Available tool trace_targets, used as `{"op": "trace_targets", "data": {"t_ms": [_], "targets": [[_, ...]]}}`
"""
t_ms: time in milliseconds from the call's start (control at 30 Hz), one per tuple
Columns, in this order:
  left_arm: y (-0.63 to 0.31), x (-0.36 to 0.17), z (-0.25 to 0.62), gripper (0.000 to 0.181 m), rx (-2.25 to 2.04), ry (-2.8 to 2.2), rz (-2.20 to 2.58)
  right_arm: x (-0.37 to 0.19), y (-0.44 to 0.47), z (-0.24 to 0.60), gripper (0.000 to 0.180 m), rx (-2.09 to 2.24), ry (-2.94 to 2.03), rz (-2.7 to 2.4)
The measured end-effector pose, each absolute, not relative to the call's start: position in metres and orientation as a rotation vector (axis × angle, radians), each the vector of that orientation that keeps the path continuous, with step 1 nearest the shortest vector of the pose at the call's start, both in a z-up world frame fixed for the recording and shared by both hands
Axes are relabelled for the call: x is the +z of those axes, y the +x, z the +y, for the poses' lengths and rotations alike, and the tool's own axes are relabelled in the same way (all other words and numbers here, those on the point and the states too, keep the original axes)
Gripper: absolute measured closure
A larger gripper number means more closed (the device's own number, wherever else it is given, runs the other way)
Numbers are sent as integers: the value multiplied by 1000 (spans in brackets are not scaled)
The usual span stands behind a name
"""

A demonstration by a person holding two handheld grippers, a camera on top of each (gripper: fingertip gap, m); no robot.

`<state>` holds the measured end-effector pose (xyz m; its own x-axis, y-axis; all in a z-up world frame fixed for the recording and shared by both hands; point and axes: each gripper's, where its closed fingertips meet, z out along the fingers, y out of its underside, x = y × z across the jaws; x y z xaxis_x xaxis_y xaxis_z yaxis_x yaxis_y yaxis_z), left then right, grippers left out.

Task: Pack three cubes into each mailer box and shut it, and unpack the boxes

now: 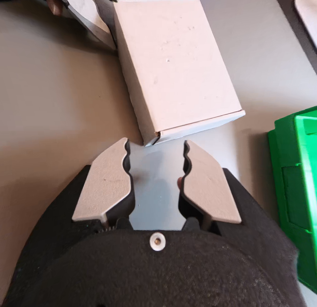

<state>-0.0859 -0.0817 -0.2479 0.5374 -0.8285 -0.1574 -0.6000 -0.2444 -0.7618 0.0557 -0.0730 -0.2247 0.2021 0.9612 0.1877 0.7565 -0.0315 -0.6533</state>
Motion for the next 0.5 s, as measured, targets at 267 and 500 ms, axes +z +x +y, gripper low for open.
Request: {"op": "trace_targets", "data": {"t_ms": [267, 500], "targets": [[-83, -234, -88, 121, -470, -1933, 1102, -186, 20, -59, 85, 217, -1822, -1837], [-96, -219, -90, 112, -482, -1887, 991, -199, -33, -43, 77, 220, -1805, -2094]]}}
